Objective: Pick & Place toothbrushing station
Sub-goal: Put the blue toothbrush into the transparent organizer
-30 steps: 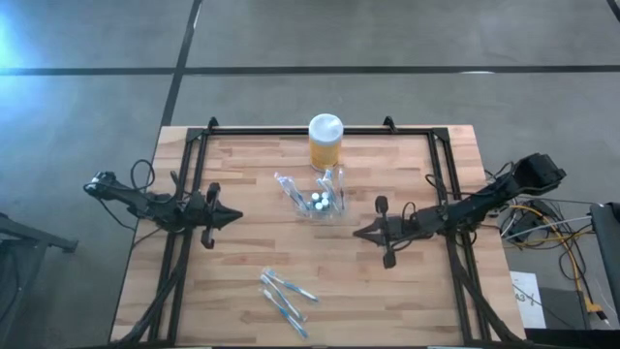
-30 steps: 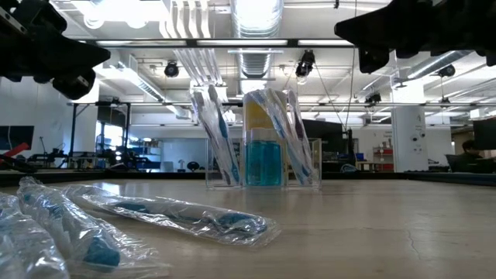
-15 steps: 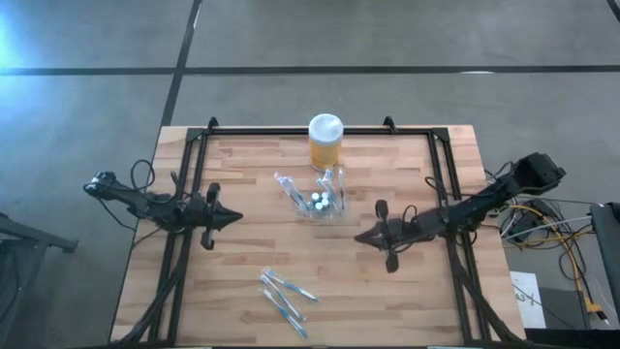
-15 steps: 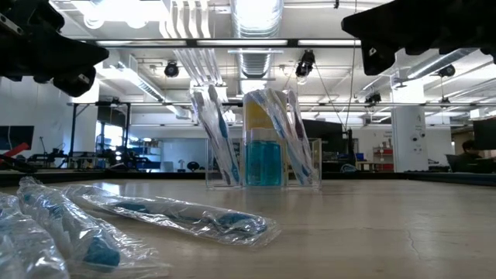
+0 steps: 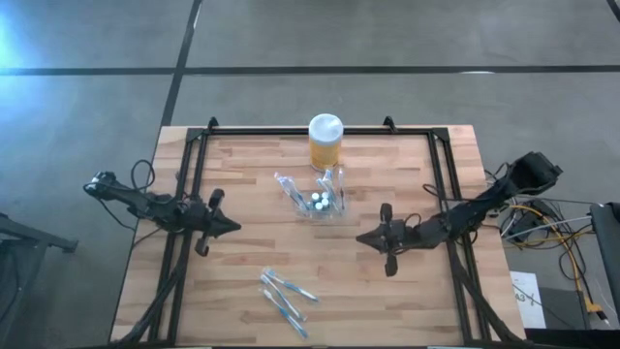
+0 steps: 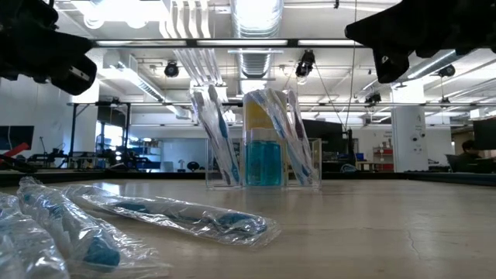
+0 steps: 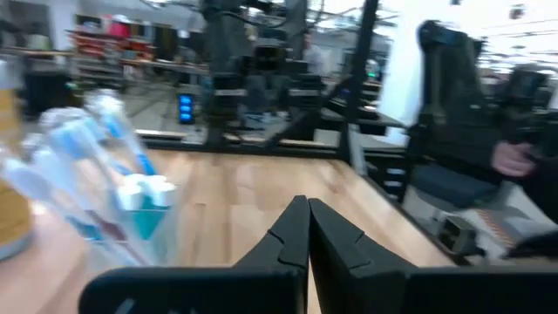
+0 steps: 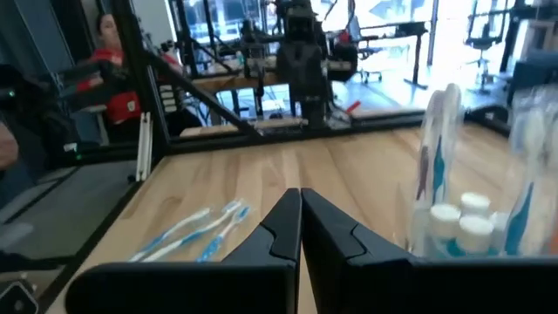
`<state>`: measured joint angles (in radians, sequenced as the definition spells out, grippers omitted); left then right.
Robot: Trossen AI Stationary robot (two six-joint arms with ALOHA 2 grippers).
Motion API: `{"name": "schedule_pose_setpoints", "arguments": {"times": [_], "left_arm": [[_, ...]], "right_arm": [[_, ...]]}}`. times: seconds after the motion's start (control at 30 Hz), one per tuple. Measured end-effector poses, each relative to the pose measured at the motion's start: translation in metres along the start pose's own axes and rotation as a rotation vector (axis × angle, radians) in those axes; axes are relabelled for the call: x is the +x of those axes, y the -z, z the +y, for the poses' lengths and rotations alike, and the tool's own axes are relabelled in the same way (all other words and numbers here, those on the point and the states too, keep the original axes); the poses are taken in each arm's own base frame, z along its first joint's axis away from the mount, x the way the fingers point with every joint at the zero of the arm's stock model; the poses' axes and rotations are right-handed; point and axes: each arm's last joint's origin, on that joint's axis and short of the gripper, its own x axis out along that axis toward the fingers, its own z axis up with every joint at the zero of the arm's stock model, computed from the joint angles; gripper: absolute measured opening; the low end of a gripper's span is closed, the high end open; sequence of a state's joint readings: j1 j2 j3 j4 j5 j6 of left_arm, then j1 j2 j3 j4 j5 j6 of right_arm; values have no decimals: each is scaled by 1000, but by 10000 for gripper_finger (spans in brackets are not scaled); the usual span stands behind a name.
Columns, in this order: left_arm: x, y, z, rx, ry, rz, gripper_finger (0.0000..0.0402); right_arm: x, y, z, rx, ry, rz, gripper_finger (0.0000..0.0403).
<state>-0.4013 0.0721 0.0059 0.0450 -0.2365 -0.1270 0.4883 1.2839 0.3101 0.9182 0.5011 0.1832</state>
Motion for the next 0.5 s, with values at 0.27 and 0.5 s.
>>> {"name": "schedule_pose_setpoints", "arguments": {"times": [0.27,0.5], "left_arm": [[0,0,-1,-4,40,5,3],[0,-6,-2,-1,46,-61,20]], "right_arm": [[29,17,20,83,19,68,8],[59,31,56,35,-37,112,8]]}}
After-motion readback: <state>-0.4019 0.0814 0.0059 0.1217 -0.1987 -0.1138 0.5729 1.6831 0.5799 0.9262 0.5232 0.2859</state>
